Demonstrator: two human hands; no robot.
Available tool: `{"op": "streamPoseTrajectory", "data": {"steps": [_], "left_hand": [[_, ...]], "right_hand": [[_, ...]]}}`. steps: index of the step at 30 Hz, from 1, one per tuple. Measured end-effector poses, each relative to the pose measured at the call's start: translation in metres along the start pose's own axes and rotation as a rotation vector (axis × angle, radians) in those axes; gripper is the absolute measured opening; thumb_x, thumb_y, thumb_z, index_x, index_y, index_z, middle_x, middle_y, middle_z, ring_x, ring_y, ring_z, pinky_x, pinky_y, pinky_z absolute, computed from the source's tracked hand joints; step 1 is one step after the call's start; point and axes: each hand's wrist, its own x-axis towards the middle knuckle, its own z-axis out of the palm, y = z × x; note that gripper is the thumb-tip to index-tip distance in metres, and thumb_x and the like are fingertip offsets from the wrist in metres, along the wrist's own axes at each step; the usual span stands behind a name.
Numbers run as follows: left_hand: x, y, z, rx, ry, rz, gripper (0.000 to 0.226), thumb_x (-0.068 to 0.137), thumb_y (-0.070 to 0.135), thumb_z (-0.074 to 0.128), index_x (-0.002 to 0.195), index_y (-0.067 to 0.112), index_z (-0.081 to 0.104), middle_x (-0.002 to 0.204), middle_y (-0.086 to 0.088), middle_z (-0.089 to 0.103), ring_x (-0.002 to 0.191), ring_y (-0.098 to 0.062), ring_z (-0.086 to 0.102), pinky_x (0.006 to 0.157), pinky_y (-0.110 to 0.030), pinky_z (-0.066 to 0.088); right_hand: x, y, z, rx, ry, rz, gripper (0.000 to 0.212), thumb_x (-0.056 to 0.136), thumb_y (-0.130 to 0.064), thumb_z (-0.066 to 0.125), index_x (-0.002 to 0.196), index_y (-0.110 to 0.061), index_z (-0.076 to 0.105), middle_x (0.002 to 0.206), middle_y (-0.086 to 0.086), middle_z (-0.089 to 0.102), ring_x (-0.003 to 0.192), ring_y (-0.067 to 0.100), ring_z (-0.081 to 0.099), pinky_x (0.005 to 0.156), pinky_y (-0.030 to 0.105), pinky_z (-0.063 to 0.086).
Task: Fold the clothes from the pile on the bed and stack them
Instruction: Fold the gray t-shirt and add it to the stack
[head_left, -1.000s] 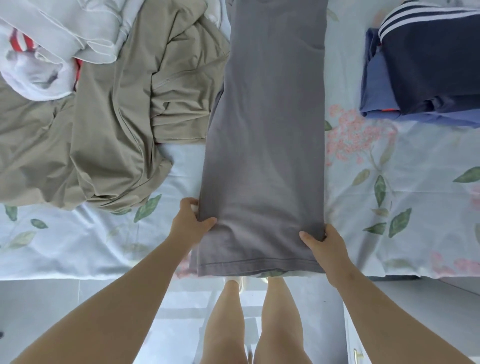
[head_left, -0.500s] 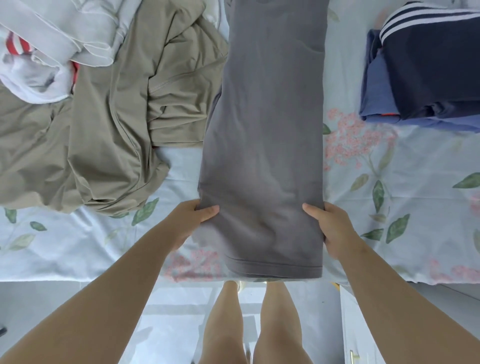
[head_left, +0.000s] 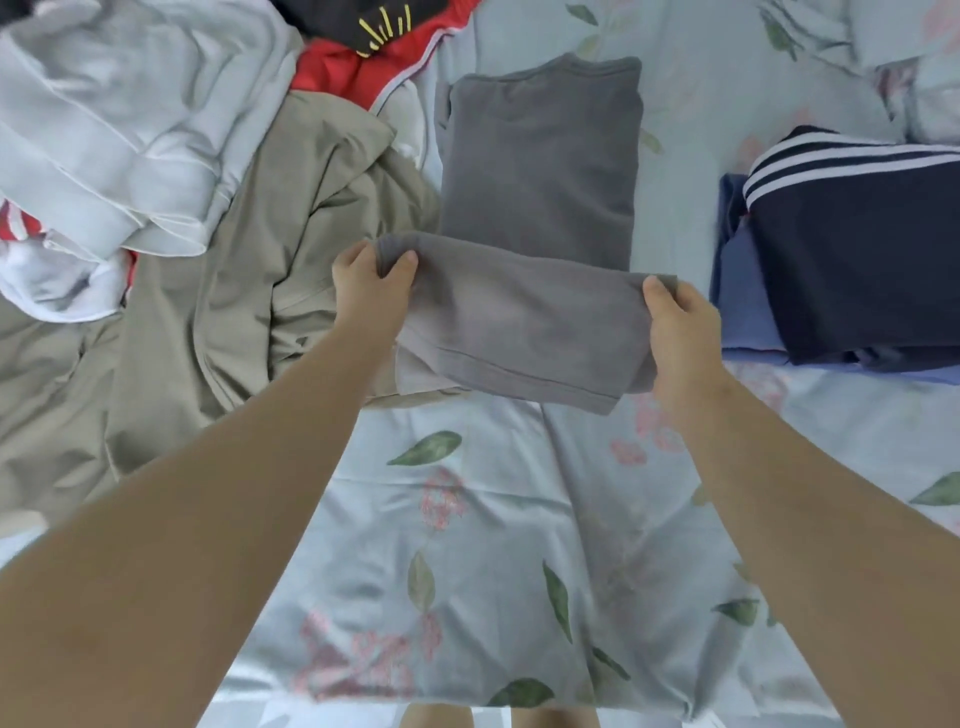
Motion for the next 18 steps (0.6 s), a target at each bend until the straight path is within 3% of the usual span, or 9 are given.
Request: {"op": "streamPoseTrajectory", "data": {"steps": [2,4,6,8,12,15,18], "left_hand": [[0.022,-0.006,0.011,-0.041,-0.149,-0.088,0.034,0.072,0.036,0.070,0.104,0.026,0.060,0.124,-0.008,0.060,0.110,-0.021,0.059,0.100,-0.041,0.047],[0.032,-0.013,0.022,0.019,-0.272,-0.181,0.079,0.063,0.035,0.079,0.133,0.021,0.045,0.132,-0.003,0.055,0.119,-0.020,0.055,0.102,-0.041,0.045],[0.037,-0.021,0.031,0.206,-0.256,-0.166,0.100,0.063,0.031,0.084,0.145,0.020,0.029,0.139,-0.004,0.046,0.124,-0.022,0.048,0.103,-0.036,0.042],[0.039,-0.027,0.036,0.339,-0.198,-0.122,0.088,0.071,0.026,0.081,0.143,0.023,0.029,0.137,-0.006,0.046,0.122,-0.024,0.048,0.098,-0.030,0.042],[0.034,-0.030,0.040,0.264,-0.177,-0.101,0.086,0.075,0.019,0.078,0.144,0.027,0.028,0.132,-0.002,0.052,0.118,-0.023,0.051,0.100,-0.036,0.045],[0.016,-0.031,0.035,0.166,-0.205,-0.141,0.080,0.074,0.010,0.077,0.140,0.027,0.034,0.126,0.002,0.054,0.115,-0.019,0.053,0.096,-0.034,0.046],[-0.022,-0.037,0.028,0.061,-0.266,-0.184,0.075,0.073,-0.001,0.076,0.134,0.024,0.040,0.120,0.004,0.054,0.110,-0.014,0.053,0.096,-0.029,0.043]], "right_hand": [[0.020,0.004,0.010,0.076,-0.113,0.075,0.027,0.088,-0.028,0.059,0.095,-0.002,0.058,0.093,0.001,0.056,0.082,0.014,0.051,0.072,0.029,0.043],[0.032,0.011,0.019,0.047,-0.231,0.138,0.023,0.081,-0.035,0.067,0.099,-0.025,0.059,0.107,-0.003,0.063,0.093,0.018,0.061,0.081,0.034,0.051],[0.041,0.020,0.023,-0.226,-0.245,0.104,0.050,0.061,-0.051,0.069,0.107,-0.034,0.056,0.119,-0.001,0.060,0.107,0.026,0.058,0.092,0.044,0.050],[0.047,0.028,0.027,-0.384,-0.209,0.025,0.069,0.056,-0.053,0.067,0.118,-0.026,0.053,0.125,0.008,0.053,0.110,0.030,0.055,0.096,0.046,0.046],[0.045,0.030,0.028,-0.245,-0.245,-0.033,0.048,0.081,-0.015,0.068,0.125,-0.018,0.048,0.120,0.002,0.055,0.106,0.022,0.055,0.094,0.038,0.047],[0.034,0.034,0.015,-0.219,-0.281,0.003,0.043,0.085,-0.010,0.063,0.125,-0.018,0.049,0.112,-0.004,0.057,0.101,0.017,0.055,0.089,0.032,0.046],[0.010,0.047,-0.007,-0.213,-0.355,0.099,0.036,0.087,-0.009,0.064,0.119,-0.019,0.052,0.110,-0.003,0.059,0.103,0.019,0.056,0.091,0.036,0.047]]}}
